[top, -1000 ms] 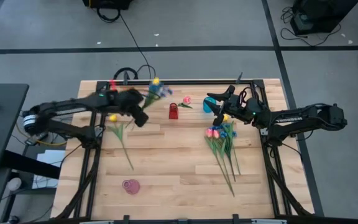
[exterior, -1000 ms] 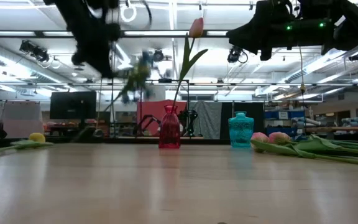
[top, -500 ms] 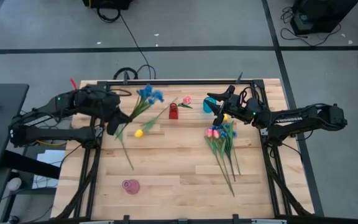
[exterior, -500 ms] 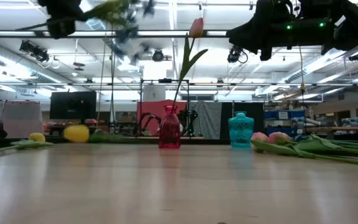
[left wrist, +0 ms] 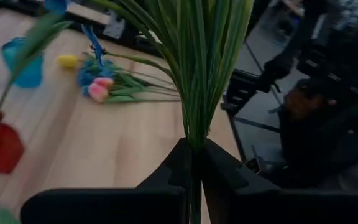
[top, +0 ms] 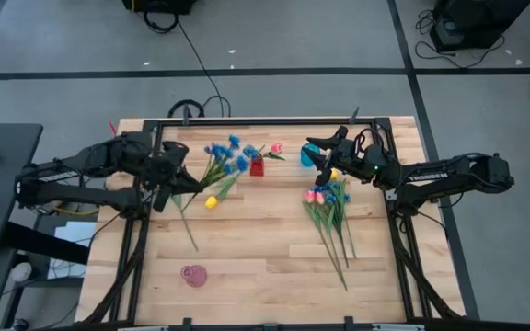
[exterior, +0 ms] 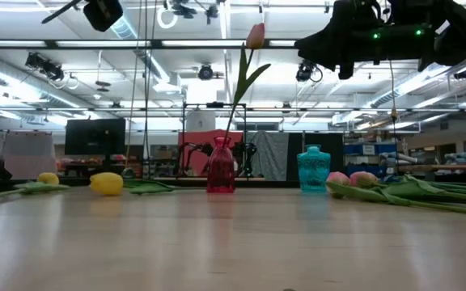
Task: Sort flowers into vase by color
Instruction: Put the blue flowers into the pink vase
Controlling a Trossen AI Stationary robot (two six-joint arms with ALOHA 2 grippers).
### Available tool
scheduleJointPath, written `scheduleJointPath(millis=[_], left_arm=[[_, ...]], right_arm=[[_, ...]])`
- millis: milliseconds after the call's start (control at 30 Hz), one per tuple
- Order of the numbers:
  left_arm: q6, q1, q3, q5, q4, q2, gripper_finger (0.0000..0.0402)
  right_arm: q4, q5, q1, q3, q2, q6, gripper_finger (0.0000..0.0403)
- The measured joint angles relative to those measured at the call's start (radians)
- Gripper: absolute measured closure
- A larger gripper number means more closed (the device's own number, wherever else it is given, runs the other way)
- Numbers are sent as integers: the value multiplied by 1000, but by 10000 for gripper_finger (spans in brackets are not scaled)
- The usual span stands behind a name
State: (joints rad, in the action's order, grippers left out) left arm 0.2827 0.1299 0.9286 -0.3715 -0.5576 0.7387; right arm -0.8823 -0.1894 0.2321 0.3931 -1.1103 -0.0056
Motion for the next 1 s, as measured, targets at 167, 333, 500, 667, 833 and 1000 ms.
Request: scheduleJointPath(millis=[167,333,500,667,833,1000], left_arm=[[-16,-97,-114,-26,209,-1,372],[-21,-176,-264,-140,473,-9,372],[39,-256,-415,-217,758,-55,377],[86,-318,-482,-228,877,-101,377],[18,-340,-486,-255,877,-112,377],[-105,-351,-486,-263,867,-111,377]], right_arm=[[-1,-1,0,0,0,-2,231],[11,-1,0,0,0,21,231],[56,7,-11,0,0,123,231],[71,6,-65,-1,0,182,231],[7,-30,-153,-34,0,208,231],[-102,-147,-258,-50,-60,215,231]])
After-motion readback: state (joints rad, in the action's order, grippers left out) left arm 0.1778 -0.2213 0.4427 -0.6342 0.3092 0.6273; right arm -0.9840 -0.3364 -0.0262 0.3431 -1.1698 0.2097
